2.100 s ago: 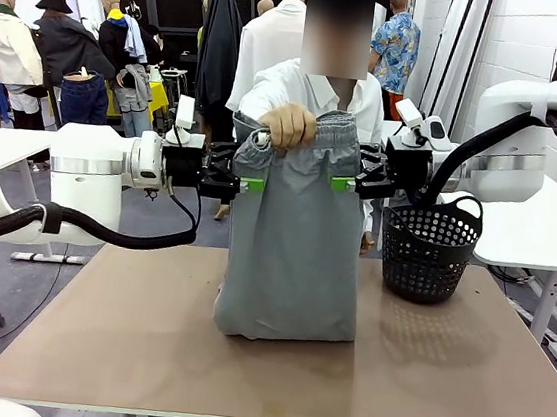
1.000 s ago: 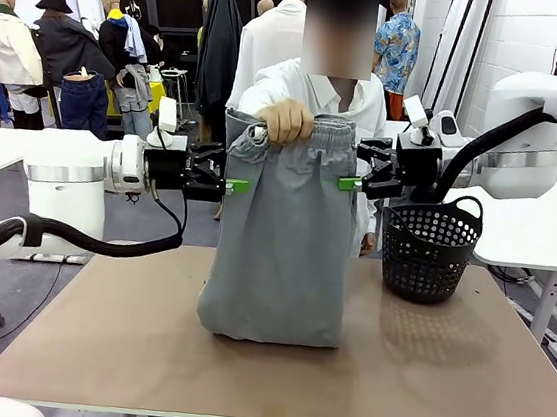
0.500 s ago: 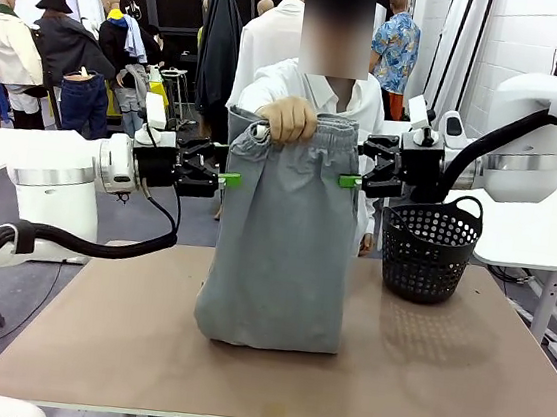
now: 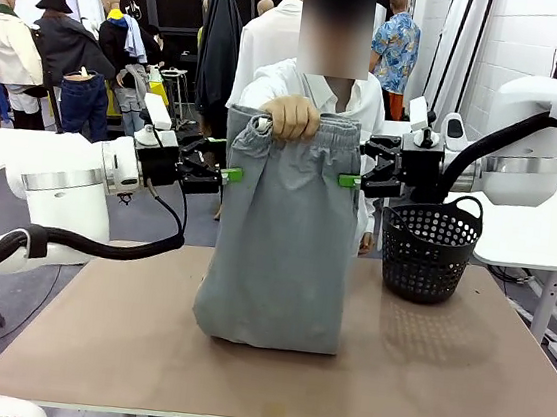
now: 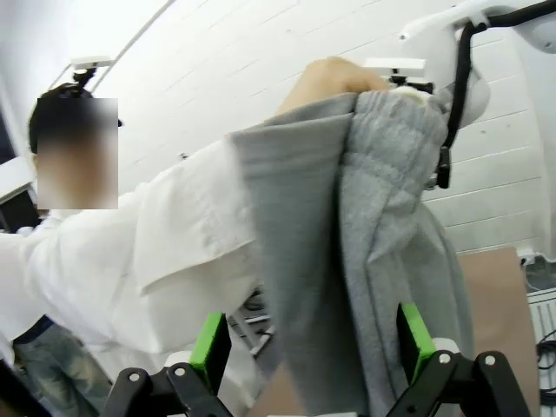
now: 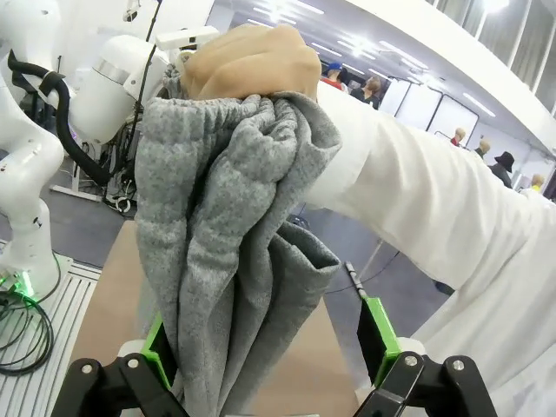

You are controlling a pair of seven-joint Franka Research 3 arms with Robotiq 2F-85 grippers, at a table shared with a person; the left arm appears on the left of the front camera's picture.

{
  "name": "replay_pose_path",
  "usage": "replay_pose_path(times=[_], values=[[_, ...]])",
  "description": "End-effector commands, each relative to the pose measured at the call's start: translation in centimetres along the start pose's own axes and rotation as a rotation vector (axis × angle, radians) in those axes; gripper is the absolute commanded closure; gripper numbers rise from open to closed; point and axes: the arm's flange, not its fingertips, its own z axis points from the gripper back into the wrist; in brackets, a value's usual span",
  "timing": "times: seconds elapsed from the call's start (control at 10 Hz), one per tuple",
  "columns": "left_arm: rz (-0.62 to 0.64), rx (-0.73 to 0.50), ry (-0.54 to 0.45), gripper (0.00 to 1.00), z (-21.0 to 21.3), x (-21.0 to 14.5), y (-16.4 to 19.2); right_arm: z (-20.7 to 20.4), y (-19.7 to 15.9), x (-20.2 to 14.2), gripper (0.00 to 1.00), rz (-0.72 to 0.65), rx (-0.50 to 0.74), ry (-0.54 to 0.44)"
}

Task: Fold the training pants.
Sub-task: Release the ends of the Training pants and then grab the overlapped ends.

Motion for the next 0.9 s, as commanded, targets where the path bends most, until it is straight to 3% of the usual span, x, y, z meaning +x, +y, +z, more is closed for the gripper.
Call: replay_pose_path(times=[0.0,0.3,0.6,0.8], values=[[-0.075,0.104,-0.015,0.0,0.2,-0.2,-0.9,-0.5,0.6,-0.4,0.0,0.015,-0.054,-0.017],[-0.087,0.091,-0.016,0.0,0.0,-0.1,-0.7,-0.6,0.5,-0.6,0.0,0.014,-0.075,-0.008],[-0.036,-0.109,-0.078,0.0,-0.9,-0.3,-0.5,-0.4,0.6,-0.7,0.0,0.03,-0.125,0.005],[-0.034,-0.123,-0.079,0.0,-1.2,0.0,0.0,-0.3,0.5,-0.7,0.0,0.055,-0.195,0.033]])
